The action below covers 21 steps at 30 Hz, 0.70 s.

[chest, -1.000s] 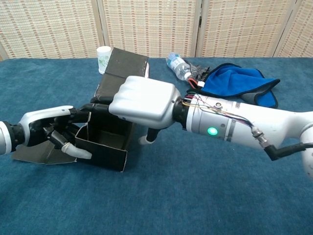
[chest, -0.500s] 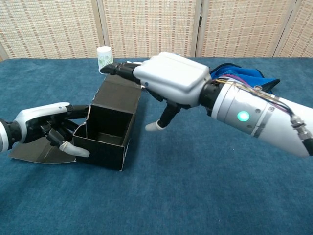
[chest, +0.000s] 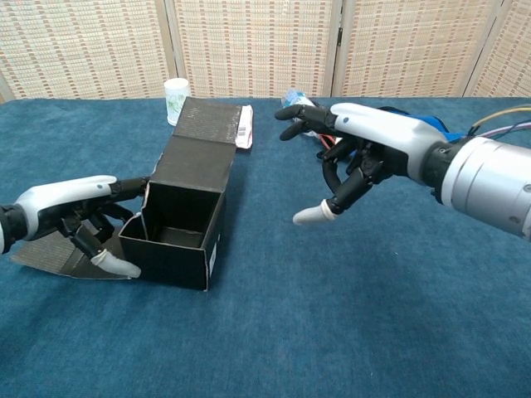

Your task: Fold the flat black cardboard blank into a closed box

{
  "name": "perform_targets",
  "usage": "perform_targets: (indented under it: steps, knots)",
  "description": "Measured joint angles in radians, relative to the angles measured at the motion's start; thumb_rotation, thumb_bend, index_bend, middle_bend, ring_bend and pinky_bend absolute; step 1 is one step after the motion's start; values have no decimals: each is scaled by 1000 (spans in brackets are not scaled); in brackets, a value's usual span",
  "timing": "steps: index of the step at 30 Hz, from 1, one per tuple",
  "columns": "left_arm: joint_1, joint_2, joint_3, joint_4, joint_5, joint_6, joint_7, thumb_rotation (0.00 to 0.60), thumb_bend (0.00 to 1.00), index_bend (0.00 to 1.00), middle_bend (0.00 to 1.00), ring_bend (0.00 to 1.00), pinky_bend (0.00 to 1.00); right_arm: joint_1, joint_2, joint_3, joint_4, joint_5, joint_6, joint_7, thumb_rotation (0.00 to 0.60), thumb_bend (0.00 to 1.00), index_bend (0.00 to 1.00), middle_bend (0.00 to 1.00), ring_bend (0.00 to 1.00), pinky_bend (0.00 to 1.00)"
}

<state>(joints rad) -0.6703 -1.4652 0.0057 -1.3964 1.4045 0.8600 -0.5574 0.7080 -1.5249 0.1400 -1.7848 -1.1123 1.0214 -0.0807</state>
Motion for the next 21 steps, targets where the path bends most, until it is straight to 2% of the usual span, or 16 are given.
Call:
perform_targets:
  steps: [12, 14, 15, 17, 18, 21]
  knots:
    - [11, 110, -21, -166, -83, -7, 233, 600, 84, 0, 0, 360, 773, -1, 35, 12, -72, 158, -83, -9, 600, 0, 0, 35, 645, 1000]
    - [14, 125, -26, -189, -105, -8, 259, 600, 81, 0, 0, 274, 689, 2, 33, 12, -70, 167, -87, -18, 600, 0, 0, 29, 641, 1000]
    - [15, 131, -27, -196, -112, -8, 268, 600, 80, 0, 0, 169, 578, 3, 30, 12, -69, 173, -89, -20, 600, 0, 0, 26, 638, 1000]
    - [17, 140, -31, -212, -122, -9, 289, 600, 79, 0, 0, 39, 402, 7, 25, 13, -66, 186, -94, -24, 600, 0, 0, 22, 636, 1000]
    - [18, 144, -32, -217, -124, -7, 299, 600, 78, 0, 0, 3, 325, 9, 21, 13, -65, 195, -97, -25, 600, 0, 0, 21, 636, 1000]
    - [26, 162, -36, -238, -131, 7, 332, 600, 78, 0, 0, 0, 215, 16, 8, 14, -62, 221, -112, -28, 600, 0, 0, 18, 636, 1000]
